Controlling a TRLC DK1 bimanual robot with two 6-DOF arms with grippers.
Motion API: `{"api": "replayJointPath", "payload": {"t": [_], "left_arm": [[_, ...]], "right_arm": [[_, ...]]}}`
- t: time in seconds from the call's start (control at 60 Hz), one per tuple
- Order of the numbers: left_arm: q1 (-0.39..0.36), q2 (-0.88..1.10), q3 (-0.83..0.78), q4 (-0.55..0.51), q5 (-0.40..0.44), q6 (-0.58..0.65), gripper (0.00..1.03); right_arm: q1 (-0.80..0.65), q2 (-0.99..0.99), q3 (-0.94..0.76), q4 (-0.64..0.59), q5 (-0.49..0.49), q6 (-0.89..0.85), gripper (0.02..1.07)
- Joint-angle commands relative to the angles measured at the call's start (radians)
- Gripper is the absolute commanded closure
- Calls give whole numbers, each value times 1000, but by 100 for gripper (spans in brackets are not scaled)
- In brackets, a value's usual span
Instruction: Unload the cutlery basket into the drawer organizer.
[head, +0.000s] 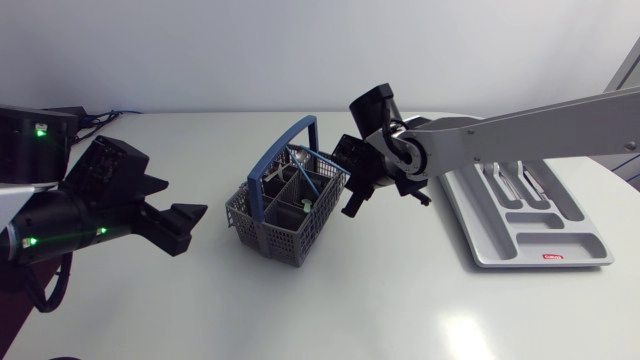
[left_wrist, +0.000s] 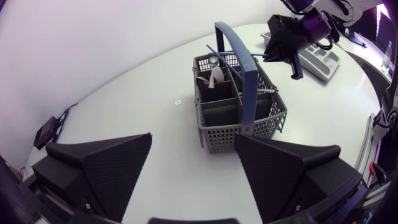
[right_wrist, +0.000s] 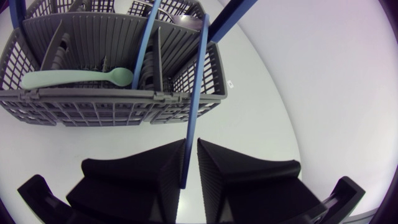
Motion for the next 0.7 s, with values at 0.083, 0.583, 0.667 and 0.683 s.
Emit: {"api": "replayJointPath", "payload": {"t": [0.083, 0.583, 0.667, 0.683], "left_arm": [[-13, 5, 20, 17, 0, 23, 10], [-62, -22, 54, 39, -8, 161, 10], [-108, -14, 71, 39, -18, 214, 10], [-113, -12, 71, 39, -20, 220, 10]], "right_arm": [[16, -38, 4, 0, -1, -43, 99], [31, -297, -132, -65, 0, -77, 102], [30, -363, -203, -66, 2, -84, 101], [30, -375, -212, -66, 2, -84, 101]]}}
